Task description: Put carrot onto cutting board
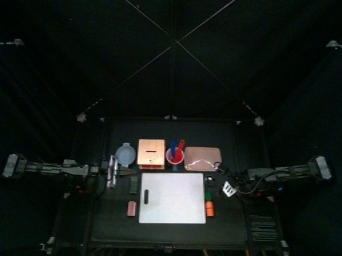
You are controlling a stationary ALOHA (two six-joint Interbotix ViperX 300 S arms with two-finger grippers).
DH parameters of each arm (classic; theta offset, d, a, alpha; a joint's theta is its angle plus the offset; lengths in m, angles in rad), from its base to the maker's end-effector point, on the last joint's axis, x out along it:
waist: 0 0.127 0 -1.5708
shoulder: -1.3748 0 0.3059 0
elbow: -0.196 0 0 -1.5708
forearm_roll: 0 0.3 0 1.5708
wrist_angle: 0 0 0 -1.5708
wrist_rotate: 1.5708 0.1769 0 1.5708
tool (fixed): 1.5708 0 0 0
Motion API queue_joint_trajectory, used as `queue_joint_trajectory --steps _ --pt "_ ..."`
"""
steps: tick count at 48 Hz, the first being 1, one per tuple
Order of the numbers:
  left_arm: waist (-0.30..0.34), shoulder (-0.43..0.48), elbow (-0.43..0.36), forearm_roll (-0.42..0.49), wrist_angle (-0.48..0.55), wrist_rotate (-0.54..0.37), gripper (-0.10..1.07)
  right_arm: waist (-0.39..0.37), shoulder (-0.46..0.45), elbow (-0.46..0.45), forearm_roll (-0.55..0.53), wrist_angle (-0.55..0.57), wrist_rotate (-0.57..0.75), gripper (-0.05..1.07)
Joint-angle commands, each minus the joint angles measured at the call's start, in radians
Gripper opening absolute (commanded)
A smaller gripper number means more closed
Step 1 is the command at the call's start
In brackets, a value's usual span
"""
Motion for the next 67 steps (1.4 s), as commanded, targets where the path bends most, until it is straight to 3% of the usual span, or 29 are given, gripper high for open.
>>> queue_joint_trajectory --steps 1,7,18,26,36,67 --pt "0.002 0.018 -0.014 -0.006 -0.009 -0.002 0.01 -0.005 0.014 -0.002 -0.009 0.041 0.127 0.12" --pt "0.003 0.020 -0.017 -0.018 -0.009 0.002 0.01 0.012 0.035 0.032 -0.026 0.049 0.291 0.20" --pt "0.005 0.020 -0.015 -0.018 -0.009 0.002 0.01 0.126 0.109 0.038 -0.066 -0.015 0.500 0.44" --pt "0.005 0.021 -0.009 -0.018 -0.009 0.002 0.01 0.199 0.198 0.032 -0.072 -0.126 0.600 0.69" --pt "0.002 0.021 -0.008 -0.018 -0.008 0.002 0.01 0.219 0.308 0.017 -0.075 -0.181 0.646 0.98" --pt "-0.006 0.021 0.002 -0.020 -0.017 0.002 0.01 0.250 0.620 -0.141 -0.106 -0.133 0.787 0.98"
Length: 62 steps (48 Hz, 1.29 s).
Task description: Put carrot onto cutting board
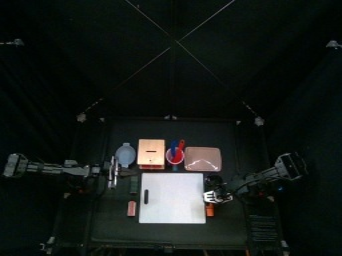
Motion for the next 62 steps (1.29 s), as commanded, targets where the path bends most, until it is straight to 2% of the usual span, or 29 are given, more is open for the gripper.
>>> queue_joint_trajectory --steps 1,30,36,47,53,62 --pt "-0.003 0.005 -0.025 -0.003 -0.012 0.000 0.01 0.008 0.020 -0.028 -0.006 0.015 0.003 0.98" --pt "-0.006 0.005 -0.014 -0.017 -0.012 -0.003 0.01 0.023 0.146 -0.078 0.006 0.009 0.005 0.97" --pt "-0.005 0.003 -0.011 -0.020 -0.012 -0.003 0.01 0.034 0.158 -0.097 0.015 0.012 0.006 0.89" --pt "-0.006 0.005 -0.009 -0.026 -0.012 -0.003 0.01 0.041 0.164 -0.110 0.020 0.018 0.005 0.69" --pt "-0.006 0.005 -0.008 -0.029 -0.011 -0.005 0.01 0.038 0.149 -0.135 0.002 0.040 0.003 0.67" --pt "-0.006 0.005 -0.011 -0.037 -0.012 -0.003 0.01 0.035 0.126 -0.219 -0.063 0.118 0.003 0.67"
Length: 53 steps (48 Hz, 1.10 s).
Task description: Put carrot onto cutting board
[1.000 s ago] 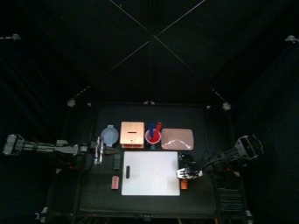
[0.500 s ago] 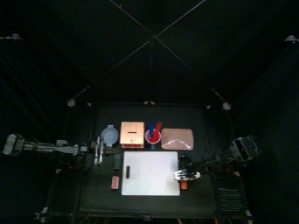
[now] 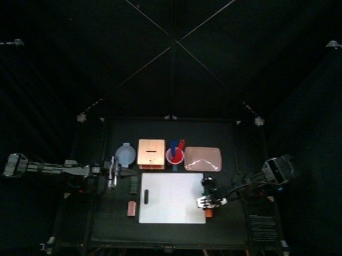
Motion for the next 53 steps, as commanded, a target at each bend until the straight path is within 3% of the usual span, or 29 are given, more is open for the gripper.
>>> queue_joint_trajectory --steps 1,12,18,27,33,53 --pt "-0.003 0.005 -0.014 -0.006 -0.009 0.000 0.01 -0.002 -0.037 -0.055 -0.029 0.028 0.000 0.67" --pt "0.006 0.005 -0.008 -0.015 -0.009 0.000 0.01 -0.066 -0.002 -0.186 -0.189 0.005 -0.005 0.67" --pt "0.017 0.005 -0.006 -0.017 -0.009 0.000 0.01 -0.109 0.074 -0.262 -0.264 -0.051 0.000 0.67" --pt "0.018 0.003 -0.006 -0.018 -0.021 0.002 0.01 -0.156 0.232 -0.373 -0.268 -0.150 -0.011 0.67" --pt "0.018 0.005 -0.002 -0.017 -0.048 0.002 0.01 -0.166 0.290 -0.445 -0.258 -0.153 -0.012 0.67" --pt "0.025 0.003 0.011 -0.017 -0.112 0.002 0.01 -0.202 0.321 -0.434 -0.252 -0.127 -0.005 0.73"
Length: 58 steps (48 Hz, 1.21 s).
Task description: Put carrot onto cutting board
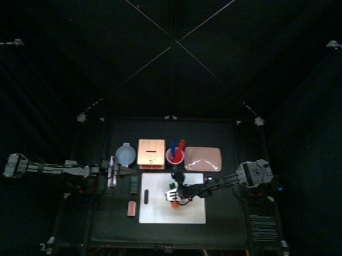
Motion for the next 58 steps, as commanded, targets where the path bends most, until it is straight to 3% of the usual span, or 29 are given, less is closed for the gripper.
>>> queue_joint_trajectory --steps 1,17,58 --pt "0.005 0.005 -0.020 -0.002 -0.012 0.002 0.01 -0.012 -0.018 -0.008 -0.006 0.000 0.002 0.74" --pt "0.011 0.005 -0.025 0.000 -0.012 0.002 0.01 -0.014 -0.011 -0.021 -0.003 0.038 0.002 0.94" --pt "0.011 0.005 -0.021 -0.002 -0.012 0.000 0.01 -0.014 -0.028 -0.084 -0.066 0.158 -0.003 0.94"
